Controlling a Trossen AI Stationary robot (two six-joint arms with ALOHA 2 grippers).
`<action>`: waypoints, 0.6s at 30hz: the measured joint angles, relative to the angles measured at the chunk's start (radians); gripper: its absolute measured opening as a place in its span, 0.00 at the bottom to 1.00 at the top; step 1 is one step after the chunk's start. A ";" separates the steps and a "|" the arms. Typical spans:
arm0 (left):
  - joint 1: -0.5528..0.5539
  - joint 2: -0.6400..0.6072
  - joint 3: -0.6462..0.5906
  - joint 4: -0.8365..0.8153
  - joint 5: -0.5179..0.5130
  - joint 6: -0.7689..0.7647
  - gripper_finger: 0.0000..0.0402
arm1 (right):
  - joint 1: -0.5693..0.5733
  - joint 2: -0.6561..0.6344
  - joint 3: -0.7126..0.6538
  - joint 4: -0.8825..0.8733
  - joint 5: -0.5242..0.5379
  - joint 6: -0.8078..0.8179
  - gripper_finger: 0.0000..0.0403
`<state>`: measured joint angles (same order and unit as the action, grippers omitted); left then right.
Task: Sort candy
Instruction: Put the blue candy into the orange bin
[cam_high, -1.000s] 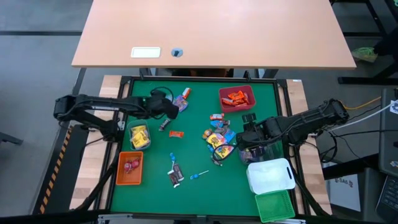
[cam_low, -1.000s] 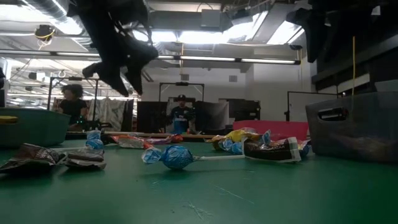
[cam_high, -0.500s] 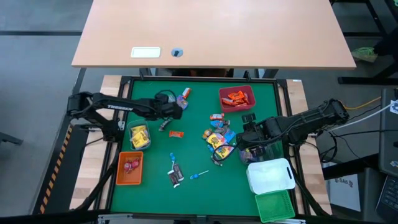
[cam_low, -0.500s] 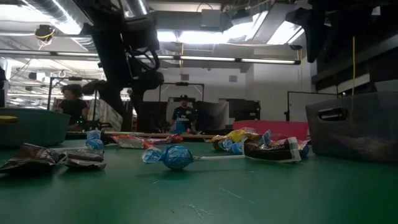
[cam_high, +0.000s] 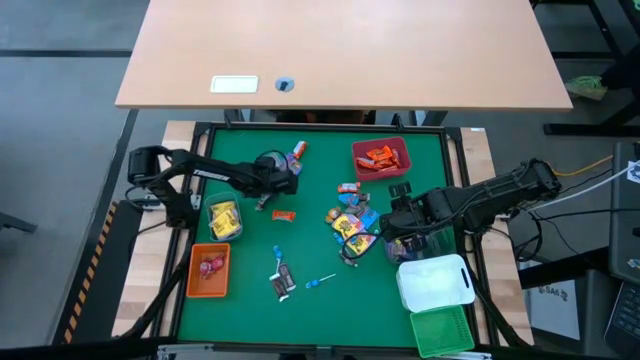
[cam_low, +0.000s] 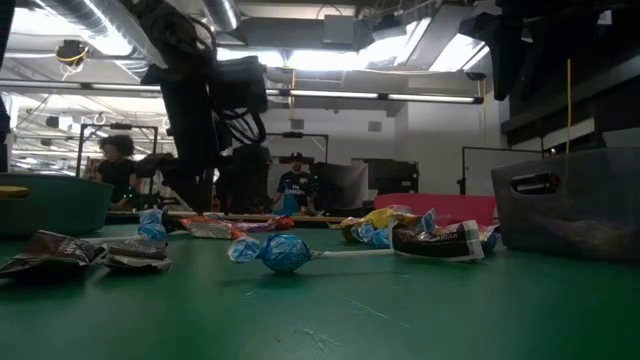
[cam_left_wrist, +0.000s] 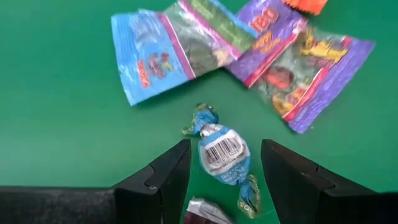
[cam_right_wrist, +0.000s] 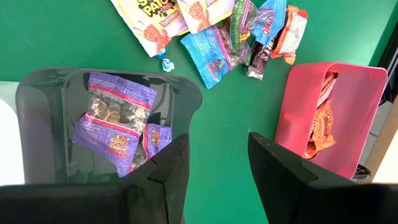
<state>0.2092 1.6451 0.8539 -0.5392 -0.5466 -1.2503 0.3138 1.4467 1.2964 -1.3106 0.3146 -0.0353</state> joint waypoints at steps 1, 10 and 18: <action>0.000 0.008 0.000 0.002 0.009 -0.001 0.46 | 0.000 0.000 0.000 0.000 0.000 0.000 0.41; 0.002 0.081 0.000 0.061 0.017 0.003 0.45 | 0.000 0.000 0.000 0.004 0.000 0.000 0.41; 0.002 0.084 0.000 0.063 0.013 0.003 0.30 | 0.000 0.000 0.000 0.014 0.000 0.000 0.41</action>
<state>0.2111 1.7294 0.8536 -0.4764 -0.5338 -1.2469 0.3138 1.4464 1.2964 -1.2963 0.3145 -0.0349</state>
